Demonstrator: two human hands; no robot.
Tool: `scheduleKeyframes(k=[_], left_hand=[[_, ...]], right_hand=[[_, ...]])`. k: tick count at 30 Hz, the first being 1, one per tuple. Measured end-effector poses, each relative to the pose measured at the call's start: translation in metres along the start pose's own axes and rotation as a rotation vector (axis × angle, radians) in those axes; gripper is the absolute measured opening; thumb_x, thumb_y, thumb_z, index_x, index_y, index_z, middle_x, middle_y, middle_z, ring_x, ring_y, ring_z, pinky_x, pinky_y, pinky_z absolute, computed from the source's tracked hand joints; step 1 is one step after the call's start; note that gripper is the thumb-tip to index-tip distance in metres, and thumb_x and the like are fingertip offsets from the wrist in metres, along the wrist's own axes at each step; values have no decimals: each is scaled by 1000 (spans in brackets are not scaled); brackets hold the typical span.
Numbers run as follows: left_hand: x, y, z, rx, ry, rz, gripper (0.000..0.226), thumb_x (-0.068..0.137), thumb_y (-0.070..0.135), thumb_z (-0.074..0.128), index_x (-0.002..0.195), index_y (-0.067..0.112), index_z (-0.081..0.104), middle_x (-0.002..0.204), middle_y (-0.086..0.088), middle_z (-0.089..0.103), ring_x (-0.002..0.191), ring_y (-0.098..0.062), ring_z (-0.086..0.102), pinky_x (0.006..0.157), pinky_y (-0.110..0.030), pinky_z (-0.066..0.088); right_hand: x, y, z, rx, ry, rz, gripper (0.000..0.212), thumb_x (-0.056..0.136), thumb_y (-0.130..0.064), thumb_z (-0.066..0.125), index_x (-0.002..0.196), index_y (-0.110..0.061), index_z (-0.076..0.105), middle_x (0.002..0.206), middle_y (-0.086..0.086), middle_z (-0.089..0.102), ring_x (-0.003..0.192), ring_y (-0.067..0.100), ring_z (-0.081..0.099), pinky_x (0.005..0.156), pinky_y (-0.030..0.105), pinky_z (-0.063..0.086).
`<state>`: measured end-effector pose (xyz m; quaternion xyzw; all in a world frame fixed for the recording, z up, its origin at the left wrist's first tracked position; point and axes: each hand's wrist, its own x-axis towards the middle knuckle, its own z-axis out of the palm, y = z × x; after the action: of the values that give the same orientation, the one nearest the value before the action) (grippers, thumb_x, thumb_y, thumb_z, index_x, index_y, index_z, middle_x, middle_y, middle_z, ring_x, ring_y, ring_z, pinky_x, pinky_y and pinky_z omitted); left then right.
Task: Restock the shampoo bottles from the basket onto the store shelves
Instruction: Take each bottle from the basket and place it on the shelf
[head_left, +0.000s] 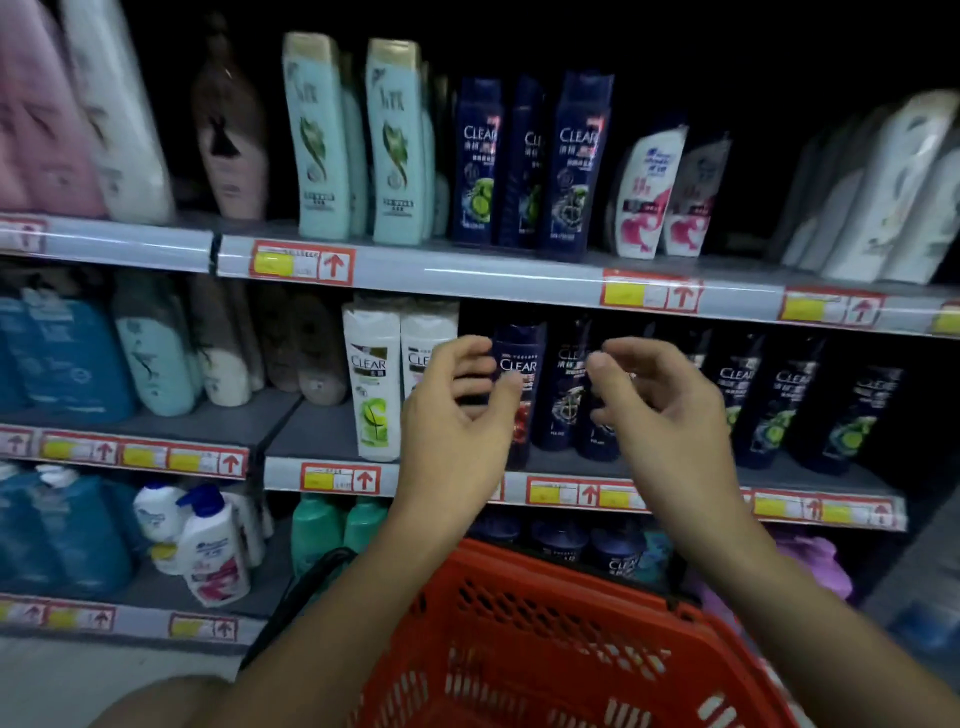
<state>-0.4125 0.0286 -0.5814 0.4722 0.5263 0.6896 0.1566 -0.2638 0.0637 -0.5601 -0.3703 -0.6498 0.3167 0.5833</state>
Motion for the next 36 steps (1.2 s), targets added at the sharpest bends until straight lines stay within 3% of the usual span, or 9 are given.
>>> scheduleKeyframes(k=[2, 4, 7, 13, 21, 25, 28, 30, 36], left_hand=[[-9, 28, -16, -22, 2, -10, 23, 93, 26, 69, 115, 23, 62, 103, 6, 69, 89, 0, 66, 78, -14, 54], [-17, 53, -28, -37, 10, -11, 20, 91, 30, 70, 110, 25, 65, 99, 5, 70, 92, -11, 68, 88, -38, 59], [-32, 81, -46, 1, -49, 13, 15, 91, 31, 69, 106, 28, 67, 101, 1, 70, 94, -20, 70, 87, -49, 58], [-40, 118, -66, 44, -89, 94, 9, 92, 27, 69, 100, 29, 68, 97, -2, 72, 95, -22, 70, 89, -50, 58], [4, 135, -48, 47, -39, 146, 12, 93, 31, 67, 105, 33, 66, 100, 11, 69, 96, -12, 70, 90, -44, 58], [40, 126, -30, 50, -12, 176, 13, 93, 30, 66, 106, 33, 65, 100, 14, 70, 99, -8, 68, 91, -41, 57], [70, 119, -13, 72, -14, 171, 14, 94, 30, 66, 107, 33, 63, 101, 15, 69, 95, -5, 67, 88, -32, 56], [89, 119, -2, 70, -23, 152, 15, 93, 29, 66, 108, 34, 62, 100, 16, 69, 92, -4, 67, 82, -21, 55], [135, 135, 21, 63, -6, 91, 18, 92, 23, 68, 109, 24, 62, 98, 7, 69, 88, -5, 67, 81, -19, 57]], right_hand=[[-10, -32, -21, 0, -36, -29, 9, 95, -34, 68, 101, -28, 69, 94, -6, 72, 92, 22, 70, 82, 51, 59], [-21, -60, -42, -5, -62, -51, 5, 94, -32, 69, 96, -28, 71, 89, -6, 72, 89, 25, 70, 80, 50, 61], [-36, -89, -70, -21, -109, -80, 5, 95, -25, 68, 91, -25, 69, 85, -1, 70, 80, 24, 68, 68, 33, 62], [-48, -111, -101, 4, -113, -106, 3, 96, -19, 67, 95, -19, 69, 86, 6, 70, 78, 17, 66, 61, 18, 55], [-8, -111, -88, 10, -83, -149, 5, 95, -29, 65, 98, -27, 69, 93, 0, 72, 86, 24, 70, 73, 32, 61], [27, -97, -74, 61, -64, -159, 7, 93, -30, 65, 97, -28, 70, 92, 0, 72, 84, 18, 70, 69, 19, 57], [60, -82, -62, 67, -59, -155, 6, 93, -28, 67, 98, -28, 71, 93, -1, 72, 90, 21, 71, 70, 28, 60], [84, -79, -55, 51, -63, -132, 7, 93, -30, 67, 100, -31, 70, 95, -3, 72, 91, 19, 71, 78, 40, 61], [137, -105, -47, 90, -60, -47, 9, 95, -29, 66, 103, -30, 69, 97, 0, 71, 91, 18, 70, 81, 39, 60]])
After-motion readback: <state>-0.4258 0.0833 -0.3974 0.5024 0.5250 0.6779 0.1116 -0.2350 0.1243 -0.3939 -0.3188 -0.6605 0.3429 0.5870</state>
